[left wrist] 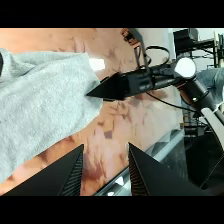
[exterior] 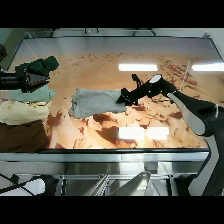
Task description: Fold the shirts.
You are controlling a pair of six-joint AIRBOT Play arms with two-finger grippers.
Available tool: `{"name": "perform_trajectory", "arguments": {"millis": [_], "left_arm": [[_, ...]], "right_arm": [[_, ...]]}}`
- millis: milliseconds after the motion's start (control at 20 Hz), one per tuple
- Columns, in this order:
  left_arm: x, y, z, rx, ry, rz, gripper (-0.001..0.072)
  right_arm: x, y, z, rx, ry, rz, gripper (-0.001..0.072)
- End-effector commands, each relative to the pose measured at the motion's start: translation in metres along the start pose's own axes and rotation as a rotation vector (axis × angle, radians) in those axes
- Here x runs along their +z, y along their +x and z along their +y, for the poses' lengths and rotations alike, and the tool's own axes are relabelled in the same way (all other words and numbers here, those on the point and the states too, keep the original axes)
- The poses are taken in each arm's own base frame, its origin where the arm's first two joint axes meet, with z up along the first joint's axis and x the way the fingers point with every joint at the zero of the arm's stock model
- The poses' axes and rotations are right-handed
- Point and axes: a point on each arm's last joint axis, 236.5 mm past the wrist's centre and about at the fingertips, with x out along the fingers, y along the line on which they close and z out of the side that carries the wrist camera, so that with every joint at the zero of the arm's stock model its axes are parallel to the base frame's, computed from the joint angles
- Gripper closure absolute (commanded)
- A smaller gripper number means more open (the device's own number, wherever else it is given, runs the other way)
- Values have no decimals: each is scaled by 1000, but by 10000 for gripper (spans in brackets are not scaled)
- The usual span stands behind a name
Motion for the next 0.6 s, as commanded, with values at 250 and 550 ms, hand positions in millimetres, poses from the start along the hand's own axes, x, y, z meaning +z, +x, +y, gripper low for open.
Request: {"name": "perform_trajectory", "arguments": {"millis": [250, 550], "left_arm": [[-10, -1, -6, -23, -9, 44, 414], [-14, -1, -8, -31, -9, 59, 414]], "right_arm": [[44, -115, 48, 124, -134, -231, 700], [8, -396, -138, -473, 279, -639, 701]]}}
